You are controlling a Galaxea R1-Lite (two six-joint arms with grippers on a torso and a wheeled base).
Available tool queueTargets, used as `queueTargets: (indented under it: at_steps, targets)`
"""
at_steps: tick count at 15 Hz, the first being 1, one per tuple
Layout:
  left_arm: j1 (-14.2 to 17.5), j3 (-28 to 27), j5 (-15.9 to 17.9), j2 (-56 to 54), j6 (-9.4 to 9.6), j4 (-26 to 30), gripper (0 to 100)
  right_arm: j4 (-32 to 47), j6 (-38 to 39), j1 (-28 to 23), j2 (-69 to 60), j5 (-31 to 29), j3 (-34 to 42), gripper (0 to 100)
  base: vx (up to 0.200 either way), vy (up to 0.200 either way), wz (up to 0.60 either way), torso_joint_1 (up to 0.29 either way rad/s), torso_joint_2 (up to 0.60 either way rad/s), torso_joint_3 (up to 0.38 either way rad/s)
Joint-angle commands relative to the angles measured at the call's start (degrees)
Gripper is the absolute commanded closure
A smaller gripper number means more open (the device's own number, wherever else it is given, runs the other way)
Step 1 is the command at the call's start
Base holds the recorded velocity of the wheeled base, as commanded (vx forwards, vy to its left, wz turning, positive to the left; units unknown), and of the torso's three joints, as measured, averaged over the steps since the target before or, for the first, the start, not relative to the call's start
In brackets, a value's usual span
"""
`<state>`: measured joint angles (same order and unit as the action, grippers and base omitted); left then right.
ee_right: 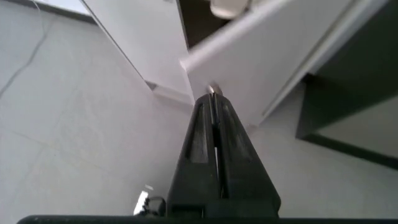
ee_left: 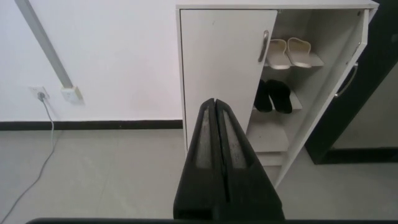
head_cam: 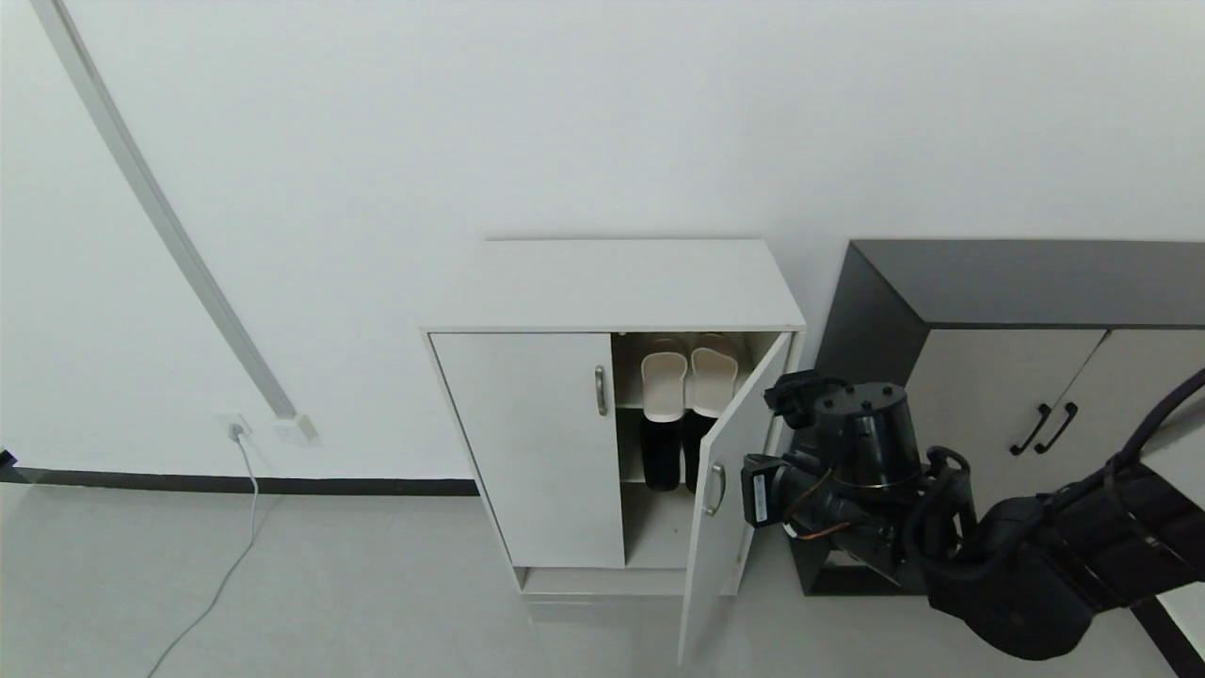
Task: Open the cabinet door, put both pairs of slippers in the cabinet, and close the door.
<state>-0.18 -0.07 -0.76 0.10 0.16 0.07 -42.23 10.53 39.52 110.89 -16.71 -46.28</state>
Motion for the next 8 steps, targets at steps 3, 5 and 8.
queueTargets:
  at_steps: [3, 5, 8]
  targets:
    - [0.01, 0.07, 0.05, 0.08, 0.02, 0.01, 100, -1.01, -0.07, -0.15, -1.02, -0.07, 3.3, 100, 0.2, 0.0, 0.0, -0.006, 0.0, 0.004]
    - [0.01, 0.07, -0.04, -0.01, 0.02, 0.01, 100, -1.72, 0.19, -0.23, -2.25, -0.07, 6.2, 100, 0.2, 0.0, 0.0, 0.012, 0.0, 0.002]
    - [0.01, 0.07, -0.04, -0.01, 0.02, 0.01, 100, -2.24, 0.28, -0.41, -2.78, 0.01, 8.83, 100, 0.0, 0.0, 0.0, 0.0, 0.0, 0.0]
